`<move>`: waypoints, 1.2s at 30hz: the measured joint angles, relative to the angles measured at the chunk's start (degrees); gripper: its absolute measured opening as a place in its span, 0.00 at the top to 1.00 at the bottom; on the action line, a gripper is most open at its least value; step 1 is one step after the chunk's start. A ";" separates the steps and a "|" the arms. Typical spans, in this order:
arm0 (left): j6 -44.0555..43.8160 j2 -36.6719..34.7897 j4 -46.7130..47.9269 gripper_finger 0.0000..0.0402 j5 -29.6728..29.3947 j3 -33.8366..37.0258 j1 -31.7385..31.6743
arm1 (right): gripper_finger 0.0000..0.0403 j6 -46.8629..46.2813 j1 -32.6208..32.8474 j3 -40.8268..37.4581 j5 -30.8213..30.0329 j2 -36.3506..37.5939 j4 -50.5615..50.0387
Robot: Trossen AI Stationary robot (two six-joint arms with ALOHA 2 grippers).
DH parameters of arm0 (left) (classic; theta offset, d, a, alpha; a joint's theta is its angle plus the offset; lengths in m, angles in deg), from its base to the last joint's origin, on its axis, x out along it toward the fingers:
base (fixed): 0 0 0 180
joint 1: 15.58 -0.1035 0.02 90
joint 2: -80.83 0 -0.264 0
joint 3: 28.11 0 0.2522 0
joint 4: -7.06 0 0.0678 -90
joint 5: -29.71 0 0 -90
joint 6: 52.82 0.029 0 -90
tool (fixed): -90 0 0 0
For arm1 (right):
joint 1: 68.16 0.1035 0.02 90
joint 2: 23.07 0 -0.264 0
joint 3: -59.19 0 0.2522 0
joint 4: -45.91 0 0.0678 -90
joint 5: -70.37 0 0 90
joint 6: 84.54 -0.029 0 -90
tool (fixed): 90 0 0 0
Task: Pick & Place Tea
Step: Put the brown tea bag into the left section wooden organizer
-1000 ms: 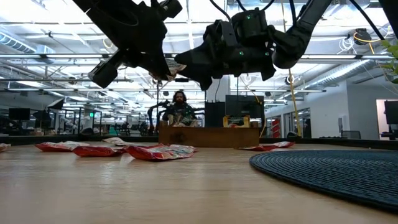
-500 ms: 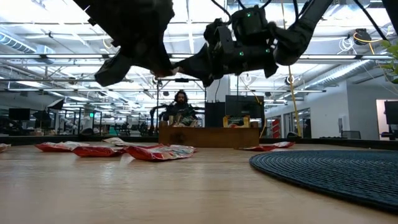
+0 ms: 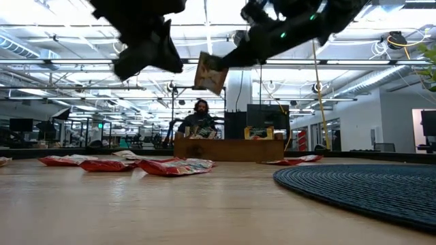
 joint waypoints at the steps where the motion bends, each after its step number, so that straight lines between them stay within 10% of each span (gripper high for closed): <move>1: -1.24 -0.95 -0.09 0.85 0.23 -0.01 -1.08 | 1.00 -0.01 0.50 0.00 0.29 1.03 -1.84; 5: -2.00 -5.48 -1.81 0.85 8.98 0.04 -5.11 | 1.00 -0.30 2.33 -0.01 -2.23 2.42 -6.20; 12: 3.37 -9.41 -16.29 0.84 43.89 0.64 -14.22 | 1.00 0.84 4.00 -1.79 -5.48 2.58 -6.42; 28: -2.81 -9.95 -9.51 0.84 37.84 0.74 -24.02 | 1.00 0.61 4.29 -3.26 -5.51 2.56 -6.56; 36: -6.66 -8.00 -11.69 0.68 53.58 0.76 -29.49 | 1.00 0.31 4.29 -3.26 -5.52 2.56 -6.11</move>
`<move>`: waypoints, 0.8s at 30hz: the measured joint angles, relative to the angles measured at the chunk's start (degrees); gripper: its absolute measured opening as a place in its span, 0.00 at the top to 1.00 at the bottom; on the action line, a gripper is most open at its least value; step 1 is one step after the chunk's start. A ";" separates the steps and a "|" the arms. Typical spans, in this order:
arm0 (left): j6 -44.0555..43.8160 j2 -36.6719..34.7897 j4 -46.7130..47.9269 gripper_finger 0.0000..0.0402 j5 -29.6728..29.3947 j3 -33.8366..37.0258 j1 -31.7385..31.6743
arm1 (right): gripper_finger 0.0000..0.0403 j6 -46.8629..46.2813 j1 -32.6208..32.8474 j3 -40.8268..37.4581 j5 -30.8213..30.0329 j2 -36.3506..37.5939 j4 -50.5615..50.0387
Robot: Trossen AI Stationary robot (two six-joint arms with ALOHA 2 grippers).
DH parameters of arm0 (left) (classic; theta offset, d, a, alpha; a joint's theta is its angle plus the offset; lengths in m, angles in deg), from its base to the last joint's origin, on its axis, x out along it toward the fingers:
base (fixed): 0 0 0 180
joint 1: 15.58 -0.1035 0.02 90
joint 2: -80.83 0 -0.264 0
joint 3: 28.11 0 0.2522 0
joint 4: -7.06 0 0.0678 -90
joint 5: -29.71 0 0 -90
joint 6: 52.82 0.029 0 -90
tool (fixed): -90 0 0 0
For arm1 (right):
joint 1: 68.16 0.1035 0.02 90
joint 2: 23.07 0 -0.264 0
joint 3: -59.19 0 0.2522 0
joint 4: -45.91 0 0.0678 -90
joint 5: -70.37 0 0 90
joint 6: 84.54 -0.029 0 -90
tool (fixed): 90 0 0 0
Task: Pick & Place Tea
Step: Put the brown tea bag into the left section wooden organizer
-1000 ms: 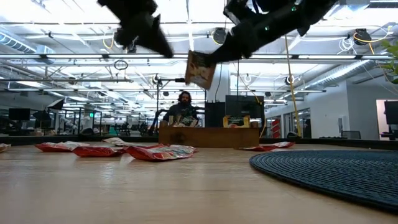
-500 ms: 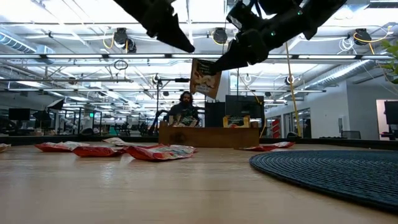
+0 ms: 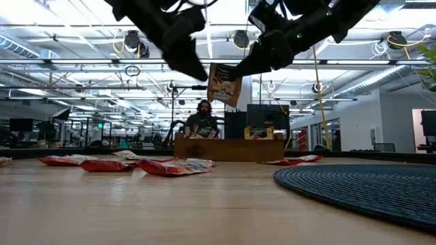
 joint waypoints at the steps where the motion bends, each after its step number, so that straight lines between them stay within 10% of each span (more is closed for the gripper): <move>1: 0.63 0.27 -1.54 0.65 1.61 -0.01 -0.03 | 1.00 -0.26 -0.02 0.00 0.00 0.00 0.00; 24: 1.58 -0.09 -2.41 0.54 3.03 -0.01 2.93 | 1.00 -0.49 -0.02 0.02 0.17 0.00 -0.33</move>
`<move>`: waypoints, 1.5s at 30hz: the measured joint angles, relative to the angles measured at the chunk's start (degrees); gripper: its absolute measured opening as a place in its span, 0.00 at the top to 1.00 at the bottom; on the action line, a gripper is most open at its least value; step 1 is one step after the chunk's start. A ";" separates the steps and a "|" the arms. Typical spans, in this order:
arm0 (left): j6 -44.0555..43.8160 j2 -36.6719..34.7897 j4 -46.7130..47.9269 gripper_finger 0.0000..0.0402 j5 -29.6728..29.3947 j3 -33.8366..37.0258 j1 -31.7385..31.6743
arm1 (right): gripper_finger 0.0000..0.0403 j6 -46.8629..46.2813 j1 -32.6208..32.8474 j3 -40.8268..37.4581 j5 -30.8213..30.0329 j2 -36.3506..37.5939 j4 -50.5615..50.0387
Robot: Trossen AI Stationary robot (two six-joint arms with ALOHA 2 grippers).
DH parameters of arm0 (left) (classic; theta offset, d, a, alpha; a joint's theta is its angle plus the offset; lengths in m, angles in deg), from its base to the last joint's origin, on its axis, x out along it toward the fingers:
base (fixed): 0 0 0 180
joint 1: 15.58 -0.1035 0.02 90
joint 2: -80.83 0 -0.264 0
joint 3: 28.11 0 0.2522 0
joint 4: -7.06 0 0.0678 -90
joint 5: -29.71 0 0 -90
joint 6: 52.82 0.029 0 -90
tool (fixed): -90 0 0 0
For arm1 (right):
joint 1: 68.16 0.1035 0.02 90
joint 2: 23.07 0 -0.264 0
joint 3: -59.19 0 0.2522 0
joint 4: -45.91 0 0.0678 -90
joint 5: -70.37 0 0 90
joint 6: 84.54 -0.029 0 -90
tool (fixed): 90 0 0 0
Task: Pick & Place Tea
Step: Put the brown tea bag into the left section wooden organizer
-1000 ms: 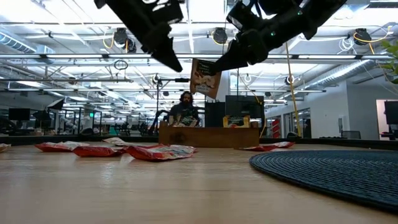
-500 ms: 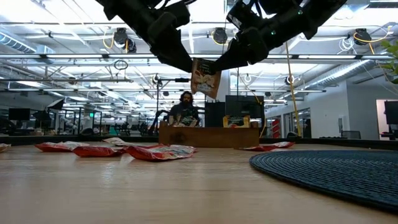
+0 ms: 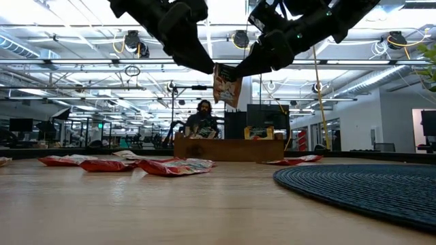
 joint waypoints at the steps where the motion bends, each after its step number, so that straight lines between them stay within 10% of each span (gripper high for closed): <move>1: -0.43 0.00 -0.04 0.54 0.04 0.00 0.00 | 1.00 0.00 0.00 0.00 0.00 0.00 0.00; 39: -4.80 0.00 -2.88 0.54 -2.48 0.00 -0.67 | 1.00 0.00 0.37 0.04 0.28 -0.02 3.27; 45: -6.56 0.55 -3.10 0.74 0.12 0.00 -2.27 | 1.00 -0.07 0.37 0.04 0.26 -0.02 3.82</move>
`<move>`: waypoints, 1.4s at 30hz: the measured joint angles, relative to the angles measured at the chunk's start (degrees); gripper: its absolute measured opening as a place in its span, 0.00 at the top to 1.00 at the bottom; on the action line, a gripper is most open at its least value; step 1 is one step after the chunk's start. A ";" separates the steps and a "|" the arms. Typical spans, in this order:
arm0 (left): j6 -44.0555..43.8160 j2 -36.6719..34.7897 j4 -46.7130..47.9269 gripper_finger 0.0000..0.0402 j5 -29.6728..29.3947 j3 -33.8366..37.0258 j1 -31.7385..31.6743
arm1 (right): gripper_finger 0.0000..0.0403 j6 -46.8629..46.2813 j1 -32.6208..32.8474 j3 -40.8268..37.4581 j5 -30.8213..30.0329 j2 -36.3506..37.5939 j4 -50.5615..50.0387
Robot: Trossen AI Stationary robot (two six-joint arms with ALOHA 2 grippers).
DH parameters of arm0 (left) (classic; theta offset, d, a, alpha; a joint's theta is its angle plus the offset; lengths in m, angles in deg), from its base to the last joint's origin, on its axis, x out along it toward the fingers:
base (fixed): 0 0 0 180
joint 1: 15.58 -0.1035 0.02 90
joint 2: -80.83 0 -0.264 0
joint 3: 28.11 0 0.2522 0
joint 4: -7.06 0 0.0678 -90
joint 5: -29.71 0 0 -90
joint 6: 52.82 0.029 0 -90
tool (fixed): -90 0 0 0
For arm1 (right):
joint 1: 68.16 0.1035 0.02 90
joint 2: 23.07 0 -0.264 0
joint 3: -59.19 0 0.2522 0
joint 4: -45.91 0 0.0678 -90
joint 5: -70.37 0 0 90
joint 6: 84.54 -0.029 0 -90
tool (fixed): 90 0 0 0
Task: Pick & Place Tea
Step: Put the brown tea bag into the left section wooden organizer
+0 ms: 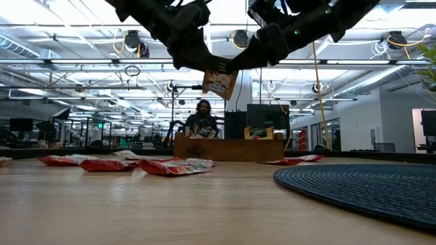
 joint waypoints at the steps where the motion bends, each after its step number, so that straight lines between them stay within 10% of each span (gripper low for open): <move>1: 0.45 0.09 -0.54 0.80 1.17 0.00 -0.27 | 1.00 0.00 0.00 0.00 0.02 0.00 0.23; 4: 2.74 1.12 -2.63 0.96 3.34 -0.04 -0.86 | 1.00 -0.67 0.00 0.00 1.34 0.00 -0.03; 15: 10.43 -0.66 6.12 0.99 -8.02 0.20 -3.22 | 1.00 -6.46 0.07 0.03 -0.01 -0.02 -7.68; 30: 10.47 -0.17 -24.11 1.00 10.31 19.47 -18.39 | 1.00 -6.11 0.87 0.02 -0.12 -0.02 -7.36; 42: 13.25 1.80 -30.32 1.00 15.27 22.43 -20.56 | 1.00 -6.05 0.87 0.02 -0.16 -0.02 -6.56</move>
